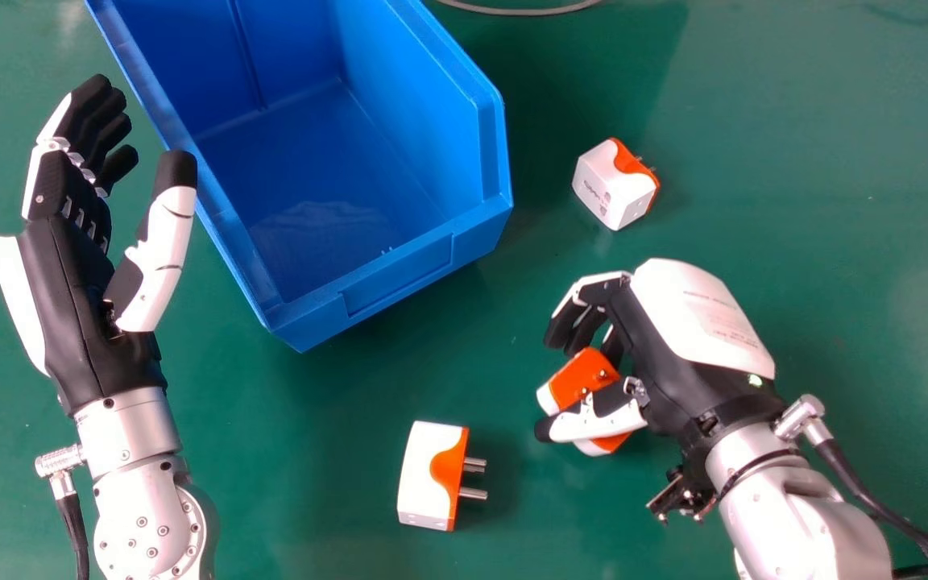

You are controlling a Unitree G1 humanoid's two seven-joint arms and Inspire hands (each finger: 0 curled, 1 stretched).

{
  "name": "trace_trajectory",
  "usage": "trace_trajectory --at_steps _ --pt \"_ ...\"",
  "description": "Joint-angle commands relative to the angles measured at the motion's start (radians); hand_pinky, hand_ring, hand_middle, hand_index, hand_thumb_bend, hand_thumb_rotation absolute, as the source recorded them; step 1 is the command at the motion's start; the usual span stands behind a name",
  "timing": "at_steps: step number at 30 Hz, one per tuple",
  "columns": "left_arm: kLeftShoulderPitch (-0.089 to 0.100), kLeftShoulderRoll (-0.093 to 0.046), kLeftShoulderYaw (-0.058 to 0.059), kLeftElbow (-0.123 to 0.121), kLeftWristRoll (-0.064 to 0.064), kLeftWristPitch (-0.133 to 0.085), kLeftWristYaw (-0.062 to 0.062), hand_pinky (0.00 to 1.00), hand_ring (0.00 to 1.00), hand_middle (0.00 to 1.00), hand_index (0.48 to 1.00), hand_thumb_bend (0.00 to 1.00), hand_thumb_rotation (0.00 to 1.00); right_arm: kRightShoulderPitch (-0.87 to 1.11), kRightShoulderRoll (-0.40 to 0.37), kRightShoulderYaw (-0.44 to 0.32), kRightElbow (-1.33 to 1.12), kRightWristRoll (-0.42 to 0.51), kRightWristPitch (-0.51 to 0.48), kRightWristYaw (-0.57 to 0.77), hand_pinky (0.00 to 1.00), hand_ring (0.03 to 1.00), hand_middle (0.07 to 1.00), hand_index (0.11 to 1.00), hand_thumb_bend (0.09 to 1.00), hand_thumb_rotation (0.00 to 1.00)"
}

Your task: Pick all objects and put in blue box

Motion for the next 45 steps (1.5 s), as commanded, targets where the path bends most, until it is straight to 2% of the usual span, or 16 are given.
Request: trace_trajectory --at_steps 1,11,16,23,27,30,35,39,45 --pt "-0.009 0.001 -0.004 -0.012 0.008 -0.009 0.003 0.80 0.82 0.82 0.791 0.68 0.47 -0.002 0.003 -0.015 -0.010 0.013 -0.029 -0.042 0.30 0.415 0.502 0.517 0.496 0.00" --pt "-0.005 -0.002 -0.005 -0.016 0.001 -0.010 -0.002 0.80 0.82 0.82 0.793 0.67 0.46 0.028 0.003 -0.031 -0.028 0.034 -0.112 -0.155 0.32 0.425 0.519 0.499 0.496 0.00" --pt "-0.002 -0.002 -0.006 -0.018 -0.013 -0.008 -0.012 0.80 0.82 0.82 0.793 0.67 0.46 0.037 0.011 -0.039 -0.026 0.040 -0.155 -0.202 0.32 0.428 0.521 0.493 0.497 0.00" --pt "-0.002 -0.001 -0.003 -0.015 -0.013 -0.004 -0.010 0.80 0.82 0.83 0.795 0.68 0.46 0.055 0.022 -0.052 -0.032 0.063 -0.209 -0.251 0.34 0.425 0.517 0.488 0.498 0.00" --pt "-0.003 -0.001 -0.002 -0.015 -0.005 -0.004 -0.004 0.80 0.82 0.82 0.794 0.69 0.47 0.058 0.021 -0.058 -0.034 0.063 -0.228 -0.262 0.34 0.425 0.519 0.486 0.498 0.00" --pt "-0.001 -0.003 -0.003 -0.020 -0.014 0.000 -0.009 0.80 0.82 0.82 0.793 0.69 0.47 0.056 0.023 -0.059 -0.027 0.063 -0.240 -0.274 0.34 0.426 0.522 0.483 0.498 0.00" --pt "-0.002 0.001 -0.003 -0.018 -0.014 -0.002 -0.012 0.80 0.81 0.82 0.793 0.69 0.47 0.047 0.025 -0.064 -0.003 0.085 -0.298 -0.310 0.33 0.426 0.524 0.470 0.497 0.00" --pt "-0.001 -0.001 -0.004 -0.018 -0.030 0.001 -0.026 0.80 0.81 0.82 0.795 0.70 0.47 0.037 0.027 -0.061 0.011 0.073 -0.327 -0.337 0.33 0.425 0.523 0.458 0.497 0.00" --pt "0.000 -0.002 -0.002 -0.018 -0.029 -0.001 -0.027 0.80 0.81 0.83 0.796 0.70 0.47 0.015 0.033 -0.049 0.032 0.039 -0.374 -0.401 0.32 0.426 0.524 0.455 0.496 0.00"
